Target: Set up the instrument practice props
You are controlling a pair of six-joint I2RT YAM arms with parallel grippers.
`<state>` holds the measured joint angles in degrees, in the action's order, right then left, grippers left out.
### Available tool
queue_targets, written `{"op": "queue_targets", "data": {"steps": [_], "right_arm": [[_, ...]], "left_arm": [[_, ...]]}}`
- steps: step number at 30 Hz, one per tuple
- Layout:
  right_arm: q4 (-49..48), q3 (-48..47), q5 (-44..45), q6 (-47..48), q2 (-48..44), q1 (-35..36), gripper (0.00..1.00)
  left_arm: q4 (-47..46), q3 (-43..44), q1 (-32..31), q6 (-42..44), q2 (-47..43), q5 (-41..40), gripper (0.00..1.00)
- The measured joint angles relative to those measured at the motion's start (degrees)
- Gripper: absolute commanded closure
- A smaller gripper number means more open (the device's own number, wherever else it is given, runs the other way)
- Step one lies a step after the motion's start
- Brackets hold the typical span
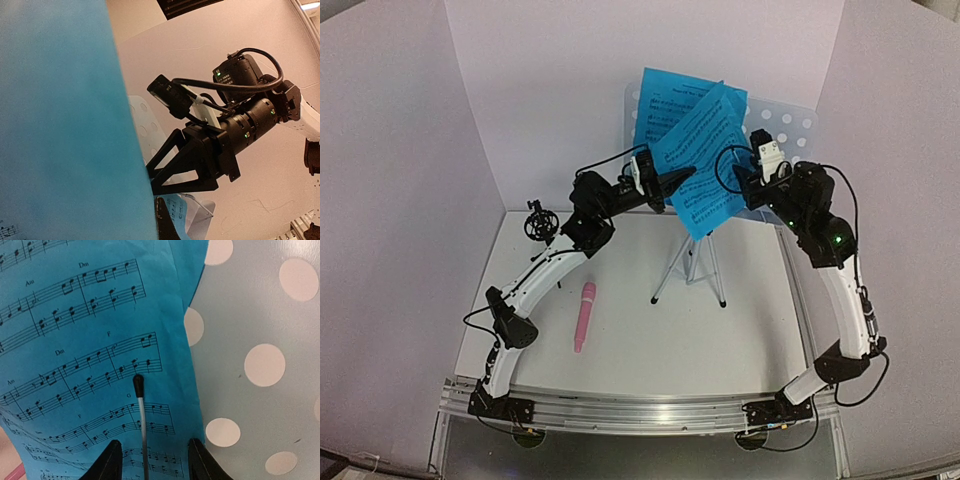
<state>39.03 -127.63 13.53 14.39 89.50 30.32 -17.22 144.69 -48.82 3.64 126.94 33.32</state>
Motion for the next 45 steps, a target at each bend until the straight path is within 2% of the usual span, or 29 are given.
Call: {"op": "queue_targets", "data": {"steps": [14,22,28,32,35,42,45], "right_arm": [[0.5,1.4,0.3,-3.3,-4.1,-0.2,0.55],[0.0,13.7,5.3,-9.2,-12.9,-0.2,0.54],[0.6,20.6,9.0,-12.0,-15.7,-0.2,0.52],[1.2,19.8,7.4,-12.4,-15.1,-0.3,0.51],[1.3,17.4,6.1,-12.4,-14.5,-0.3,0.51],[1.0,4.1,1.5,-12.1,-9.8,-0.3,0.50],[0.4,-1.6,-1.3,-11.5,-7.0,-0.3,0.50]], "left_arm": [[-2.8,-1.2,0.1,1.0,0.8,-0.6,1.00],[-3.4,-1.4,0.2,1.0,0.8,-0.5,1.00],[-3.8,-1.7,0.2,1.0,0.9,-0.5,1.00],[-4.0,-2.0,0.2,0.9,0.9,-0.6,0.86],[-4.5,-2.9,0.2,0.8,0.8,-1.0,0.80],[-5.2,-5.8,0.8,0.7,0.1,-2.4,0.68],[-4.5,-5.9,1.6,0.8,-1.2,-3.4,0.60]]}}
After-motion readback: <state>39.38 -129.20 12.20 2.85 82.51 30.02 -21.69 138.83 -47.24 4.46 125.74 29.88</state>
